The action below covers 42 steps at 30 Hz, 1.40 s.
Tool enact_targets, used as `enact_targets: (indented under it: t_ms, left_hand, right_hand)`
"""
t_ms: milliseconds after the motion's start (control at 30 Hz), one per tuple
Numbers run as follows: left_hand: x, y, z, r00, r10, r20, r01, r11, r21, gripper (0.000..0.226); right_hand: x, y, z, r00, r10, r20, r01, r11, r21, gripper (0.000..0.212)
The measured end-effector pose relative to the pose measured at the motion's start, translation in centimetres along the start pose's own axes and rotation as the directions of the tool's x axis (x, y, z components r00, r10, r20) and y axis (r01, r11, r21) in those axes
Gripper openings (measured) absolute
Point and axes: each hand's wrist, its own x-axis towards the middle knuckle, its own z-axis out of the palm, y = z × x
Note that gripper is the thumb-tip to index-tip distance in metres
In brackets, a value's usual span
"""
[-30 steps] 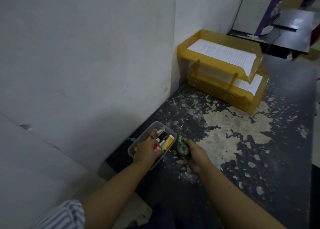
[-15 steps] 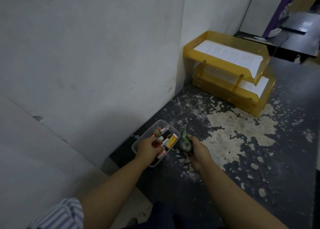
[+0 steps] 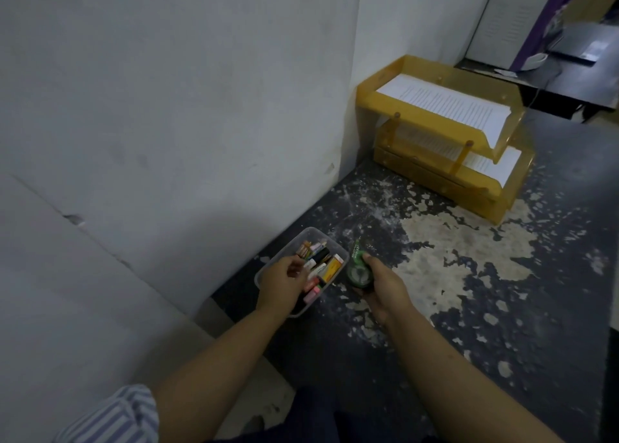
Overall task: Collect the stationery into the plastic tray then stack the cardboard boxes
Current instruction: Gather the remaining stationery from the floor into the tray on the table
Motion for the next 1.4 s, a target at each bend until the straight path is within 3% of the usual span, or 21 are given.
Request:
enact_targets:
  t_ms: [167,333,467,567,700,900,967,1067,1167,1267,1400]
  left_hand:
    - [-0.5,-1.6,-2.6,0.985,0.099,-0.140,-0.072,0.980,0.186,0.033]
    - [-0.4,-2.8,-3.8,1.000,-0.015,-0.004,0.016,0.977,0.211,0.045]
    - [-0.7,-2.8,-3.6,0.999,0.030,0.043,-0.041,0.961,0.275,0.048]
    - [-0.8,-2.5,-3.1,0.993,0.086,0.083,-0.109,0.934,0.339,0.047]
    - [-0.4,-2.4,-2.9,0.985,0.108,0.137,-0.156,0.898,0.411,0.049]
    - [0.5,-3.1,-3.4,0.966,0.137,0.218,-0.233,0.823,0.518,0.048]
    - [0.7,-3.0,-3.5,0.960,0.148,0.237,-0.255,0.807,0.533,0.045]
    - [1.1,-2.9,-3.7,0.950,0.168,0.263,-0.295,0.758,0.581,0.044]
    - [1.3,-3.0,-3.8,0.942,0.171,0.289,-0.320,0.718,0.618,0.044]
    - [1.1,-3.2,-3.8,0.948,0.169,0.271,-0.305,0.733,0.608,0.042]
    - [0.9,-3.4,-3.9,0.961,0.124,0.246,-0.246,0.787,0.565,0.042]
  right_hand:
    - [-0.7,-0.2,2.3,0.996,-0.063,0.063,0.075,0.975,-0.211,0.020]
    - [-1.0,-0.2,5.6,0.977,-0.154,0.150,0.208,0.849,-0.485,0.020]
    - [-0.8,-0.2,8.2,0.964,-0.208,0.168,0.267,0.737,-0.621,0.021]
    - [-0.5,-0.2,9.6,0.964,-0.224,0.143,0.251,0.593,-0.766,0.034]
    - [-0.4,-0.4,10.6,0.970,-0.180,0.160,0.209,0.294,-0.933,0.035]
    - [-0.1,-0.2,9.0,0.867,-0.314,0.386,0.379,-0.085,-0.921,0.040]
    - [0.4,-0.4,7.9,0.809,-0.299,0.507,0.504,-0.093,-0.859,0.044]
    - [0.8,-0.7,6.4,0.659,-0.190,0.728,0.723,-0.108,-0.683,0.056]
    - [1.2,-0.4,5.3,0.548,-0.086,0.832,0.814,-0.172,-0.554,0.064]
    - [1.3,0.1,5.3,0.565,-0.055,0.823,0.796,-0.226,-0.561,0.053]
    - [1.0,1.4,5.7,0.621,-0.134,0.772,0.750,-0.183,-0.636,0.051]
